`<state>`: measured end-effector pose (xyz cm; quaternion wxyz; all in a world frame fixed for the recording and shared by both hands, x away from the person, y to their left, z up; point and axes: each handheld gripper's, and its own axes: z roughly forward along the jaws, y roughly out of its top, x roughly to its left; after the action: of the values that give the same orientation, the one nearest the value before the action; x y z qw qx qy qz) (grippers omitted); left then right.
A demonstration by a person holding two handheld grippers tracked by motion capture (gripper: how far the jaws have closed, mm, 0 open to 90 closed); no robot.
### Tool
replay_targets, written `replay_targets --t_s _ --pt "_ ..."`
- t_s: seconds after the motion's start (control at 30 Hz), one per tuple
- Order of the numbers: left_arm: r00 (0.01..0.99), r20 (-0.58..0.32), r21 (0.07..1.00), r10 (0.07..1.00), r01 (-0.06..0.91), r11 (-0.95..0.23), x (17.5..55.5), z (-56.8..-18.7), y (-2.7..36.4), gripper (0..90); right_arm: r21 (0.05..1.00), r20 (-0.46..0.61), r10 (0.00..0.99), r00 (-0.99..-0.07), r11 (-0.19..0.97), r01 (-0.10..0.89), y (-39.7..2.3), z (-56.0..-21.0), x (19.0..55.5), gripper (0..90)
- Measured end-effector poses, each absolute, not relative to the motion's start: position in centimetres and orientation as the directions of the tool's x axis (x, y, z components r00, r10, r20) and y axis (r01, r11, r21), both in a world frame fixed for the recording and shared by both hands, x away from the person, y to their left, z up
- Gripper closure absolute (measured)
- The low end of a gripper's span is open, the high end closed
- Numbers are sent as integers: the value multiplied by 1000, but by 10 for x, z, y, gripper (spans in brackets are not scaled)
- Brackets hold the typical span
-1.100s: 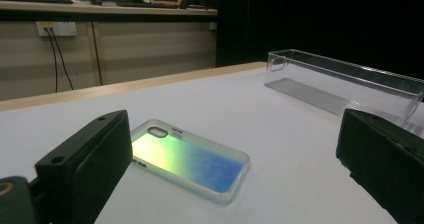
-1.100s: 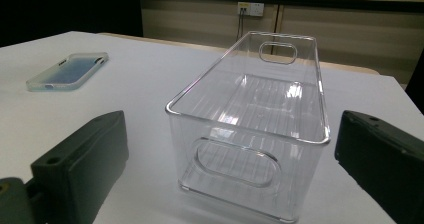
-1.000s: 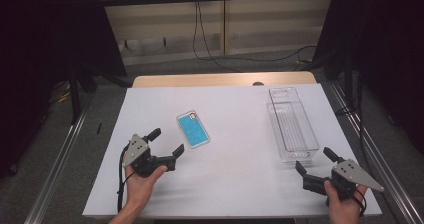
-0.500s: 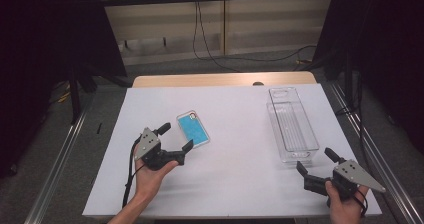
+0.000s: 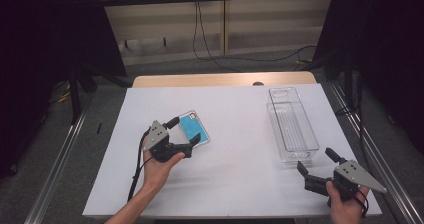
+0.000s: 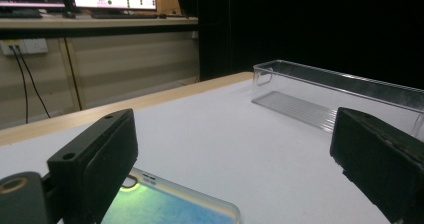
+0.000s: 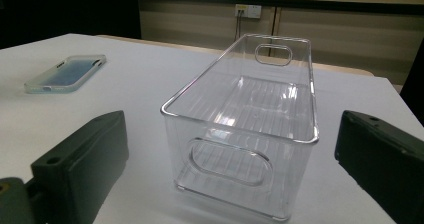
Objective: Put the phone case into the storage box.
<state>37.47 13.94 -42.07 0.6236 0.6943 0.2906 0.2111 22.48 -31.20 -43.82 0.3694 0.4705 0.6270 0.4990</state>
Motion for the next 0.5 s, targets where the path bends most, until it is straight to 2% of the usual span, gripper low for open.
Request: replay_targets --t_s 0.17,0.3,0.5 --pt "739 -62 990 670 131 -54 383 -419 134 48 974 7 958 -285 59 221 -312 -438 225 6" --pt "744 -7 994 669 81 -79 388 -413 127 28 973 4 958 -285 62 222 -312 -438 225 6" --pt "748 -20 993 663 91 -73 396 -410 117 28 973 4 959 -285 63 224 -312 -438 225 6"
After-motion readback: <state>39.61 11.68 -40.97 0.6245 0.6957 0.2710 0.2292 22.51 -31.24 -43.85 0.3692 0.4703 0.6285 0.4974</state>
